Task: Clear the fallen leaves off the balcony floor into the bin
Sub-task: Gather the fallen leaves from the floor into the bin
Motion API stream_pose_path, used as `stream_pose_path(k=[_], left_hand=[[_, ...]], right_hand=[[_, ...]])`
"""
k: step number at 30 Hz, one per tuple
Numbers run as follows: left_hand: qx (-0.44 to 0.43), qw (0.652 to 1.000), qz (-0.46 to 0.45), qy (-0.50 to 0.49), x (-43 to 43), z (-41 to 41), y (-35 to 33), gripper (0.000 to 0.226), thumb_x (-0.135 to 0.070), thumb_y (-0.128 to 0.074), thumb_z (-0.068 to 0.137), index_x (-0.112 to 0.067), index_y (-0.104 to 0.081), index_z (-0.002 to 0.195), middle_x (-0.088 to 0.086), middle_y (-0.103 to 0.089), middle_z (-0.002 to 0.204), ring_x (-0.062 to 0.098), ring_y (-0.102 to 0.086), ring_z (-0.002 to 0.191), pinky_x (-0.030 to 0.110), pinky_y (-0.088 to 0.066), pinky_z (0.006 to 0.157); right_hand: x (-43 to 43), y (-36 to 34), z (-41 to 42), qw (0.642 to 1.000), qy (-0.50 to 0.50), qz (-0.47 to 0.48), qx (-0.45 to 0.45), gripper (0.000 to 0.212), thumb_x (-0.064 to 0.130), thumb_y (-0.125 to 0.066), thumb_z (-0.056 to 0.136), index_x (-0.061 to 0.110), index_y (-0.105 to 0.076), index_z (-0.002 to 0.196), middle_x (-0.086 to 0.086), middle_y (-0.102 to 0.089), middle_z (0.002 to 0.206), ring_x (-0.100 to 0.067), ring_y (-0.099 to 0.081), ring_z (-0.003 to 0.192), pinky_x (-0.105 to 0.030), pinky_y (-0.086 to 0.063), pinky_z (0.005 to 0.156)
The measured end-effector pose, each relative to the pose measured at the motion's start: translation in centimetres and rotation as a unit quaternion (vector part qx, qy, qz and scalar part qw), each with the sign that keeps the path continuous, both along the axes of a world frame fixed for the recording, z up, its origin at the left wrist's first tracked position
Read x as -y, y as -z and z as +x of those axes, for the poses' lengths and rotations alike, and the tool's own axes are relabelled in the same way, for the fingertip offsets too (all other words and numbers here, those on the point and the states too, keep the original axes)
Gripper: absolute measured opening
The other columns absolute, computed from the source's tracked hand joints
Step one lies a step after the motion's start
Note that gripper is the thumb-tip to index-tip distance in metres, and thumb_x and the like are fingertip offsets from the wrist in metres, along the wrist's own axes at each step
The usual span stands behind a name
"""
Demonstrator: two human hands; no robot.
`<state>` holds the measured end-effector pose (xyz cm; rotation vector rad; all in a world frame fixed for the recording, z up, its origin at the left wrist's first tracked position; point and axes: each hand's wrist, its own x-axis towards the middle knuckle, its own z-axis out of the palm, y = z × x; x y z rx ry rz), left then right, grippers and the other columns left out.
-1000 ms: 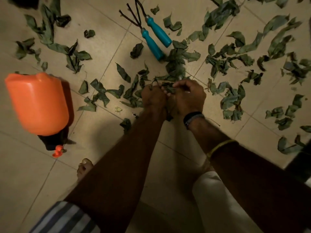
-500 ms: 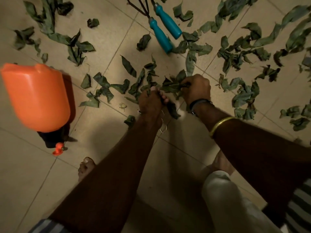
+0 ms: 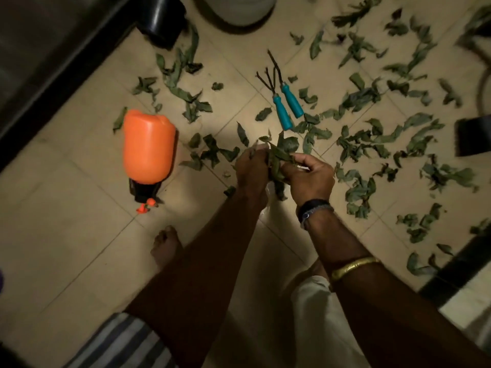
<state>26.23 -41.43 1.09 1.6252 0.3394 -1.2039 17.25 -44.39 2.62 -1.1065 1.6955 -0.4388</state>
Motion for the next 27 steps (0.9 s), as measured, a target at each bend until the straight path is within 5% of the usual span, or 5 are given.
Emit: stream_pose_path(k=[3, 7, 11, 15, 27], left_hand=[[-0.005, 1.0, -0.025, 0.003, -0.8, 1.7, -4.8, 0.033, -0.029, -0.051, 0.095, -0.007, -0.069, 0.114, 0.013, -0.073, 0.108, 0.028, -0.071, 0.097, 0.044, -0.059, 0.085], [0.032, 0.998, -0.056, -0.017, -3.5, 4.2, -10.1, 0.029, -0.022, -0.047, 0.1, -0.001, -0.068, 0.102, 0.008, -0.071, 0.09, 0.011, -0.07, 0.076, 0.019, -0.056, 0.063], [-0.004, 0.985, -0.07, -0.156, -7.9, 7.6, -13.8, 0.039, -0.035, -0.058, 0.081, -0.005, -0.07, 0.103, 0.02, -0.071, 0.106, 0.041, -0.068, 0.099, 0.06, -0.054, 0.087], [0.004, 0.958, -0.092, -0.271, -13.5, 11.2, -17.9, 0.025, -0.018, -0.051, 0.094, -0.001, -0.066, 0.107, 0.019, -0.071, 0.103, 0.034, -0.068, 0.094, 0.042, -0.055, 0.083], [-0.003, 0.908, -0.082, -0.412, -41.3, 23.3, -22.8, 0.036, -0.029, -0.05, 0.101, -0.001, -0.069, 0.114, 0.017, -0.073, 0.109, 0.031, -0.069, 0.103, 0.046, -0.054, 0.092]], right_hand=[[-1.5, -4.9, 2.4, 1.0, -0.013, -0.011, 0.019, 0.027, 0.007, -0.082, 0.075, 0.033, -0.076, 0.081, 0.017, -0.073, 0.075, -0.012, -0.071, 0.072, -0.038, -0.063, 0.074], [-3.5, -10.2, 5.5, 0.998, -0.042, -0.011, 0.042, 0.024, 0.009, -0.083, 0.072, 0.028, -0.078, 0.086, 0.01, -0.074, 0.077, -0.024, -0.073, 0.075, -0.046, -0.062, 0.075], [-6.8, -14.7, 9.5, 0.988, -0.137, -0.016, 0.064, 0.025, 0.019, -0.083, 0.064, 0.041, -0.075, 0.074, 0.006, -0.076, 0.082, -0.024, -0.073, 0.076, -0.046, -0.062, 0.074], [-11.3, -18.2, 13.9, 0.972, -0.22, -0.012, 0.077, 0.024, 0.017, -0.084, 0.066, 0.039, -0.075, 0.073, 0.004, -0.076, 0.081, -0.027, -0.073, 0.077, -0.048, -0.062, 0.073], [-36.7, -23.7, 27.9, 0.919, -0.369, 0.082, 0.108, 0.016, 0.021, -0.083, 0.066, 0.024, -0.078, 0.081, -0.004, -0.076, 0.079, -0.028, -0.073, 0.077, -0.048, -0.062, 0.074]])
